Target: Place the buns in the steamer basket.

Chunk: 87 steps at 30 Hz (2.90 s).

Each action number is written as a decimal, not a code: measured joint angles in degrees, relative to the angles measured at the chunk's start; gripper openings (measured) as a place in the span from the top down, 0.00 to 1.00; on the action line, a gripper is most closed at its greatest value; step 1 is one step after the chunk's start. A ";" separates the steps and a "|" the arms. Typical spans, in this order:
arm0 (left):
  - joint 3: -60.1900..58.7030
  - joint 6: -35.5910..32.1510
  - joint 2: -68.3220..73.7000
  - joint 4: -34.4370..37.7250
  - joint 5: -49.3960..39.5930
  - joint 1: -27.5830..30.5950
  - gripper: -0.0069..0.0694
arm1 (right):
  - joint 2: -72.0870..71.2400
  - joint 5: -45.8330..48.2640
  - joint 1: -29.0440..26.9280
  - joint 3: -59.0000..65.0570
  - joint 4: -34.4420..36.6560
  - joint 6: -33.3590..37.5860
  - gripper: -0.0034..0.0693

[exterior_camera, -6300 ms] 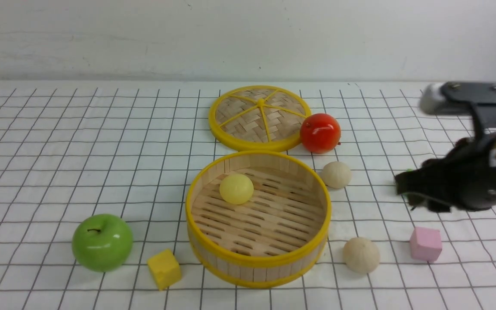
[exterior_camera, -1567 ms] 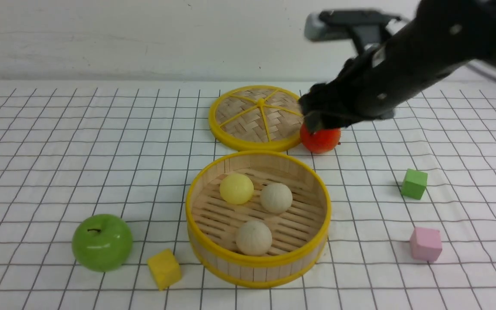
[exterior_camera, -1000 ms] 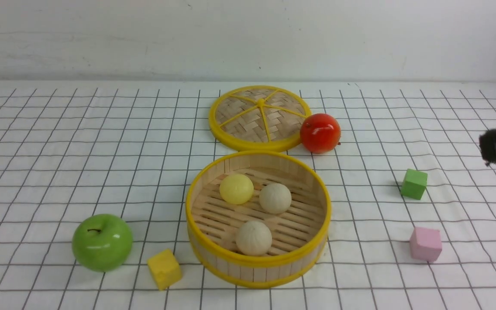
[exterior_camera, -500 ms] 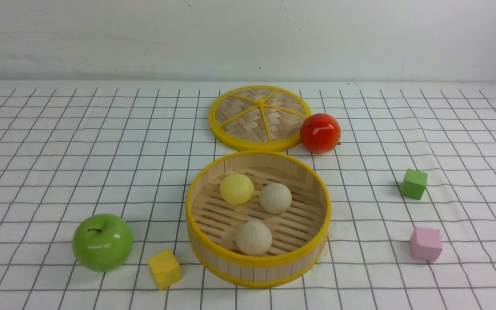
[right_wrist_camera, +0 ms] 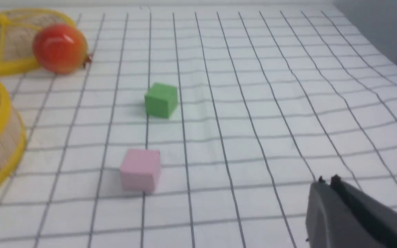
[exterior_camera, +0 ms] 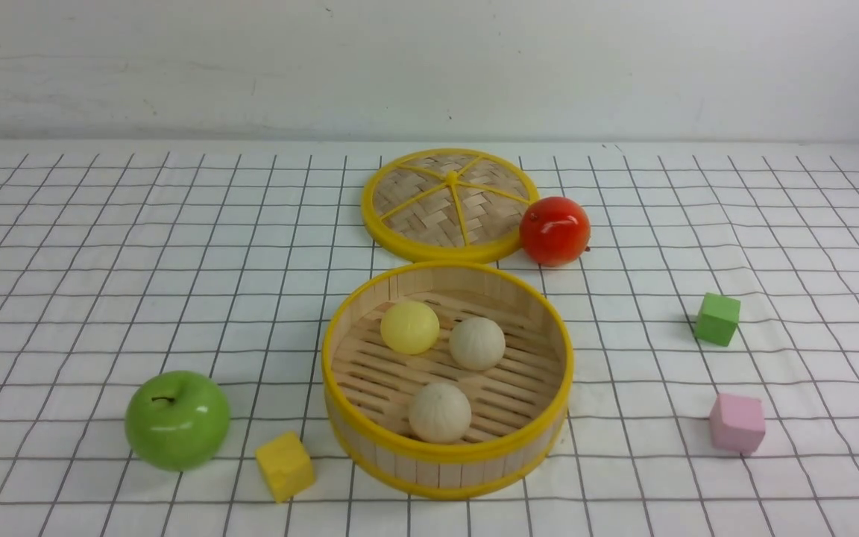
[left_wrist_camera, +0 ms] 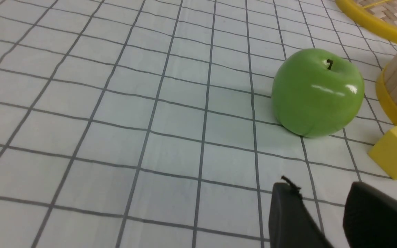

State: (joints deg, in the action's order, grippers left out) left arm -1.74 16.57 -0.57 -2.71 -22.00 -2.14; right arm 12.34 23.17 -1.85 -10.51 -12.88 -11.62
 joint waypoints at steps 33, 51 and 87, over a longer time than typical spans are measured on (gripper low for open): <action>0.00 0.00 -0.04 0.11 -0.05 0.00 0.60 | -12.96 1.39 -0.94 11.12 -0.68 -0.21 0.92; 0.00 0.00 -0.04 0.11 -0.05 0.00 0.60 | -12.96 1.39 -0.94 11.12 -0.80 -0.21 0.90; 0.00 0.00 -0.04 0.15 -0.05 0.00 0.60 | -12.96 1.39 -0.94 11.12 -0.79 -0.21 0.84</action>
State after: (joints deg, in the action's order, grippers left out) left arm -1.74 16.57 -0.61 -2.56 -22.05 -2.14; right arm -0.62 24.56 -2.79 0.60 -13.67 -11.83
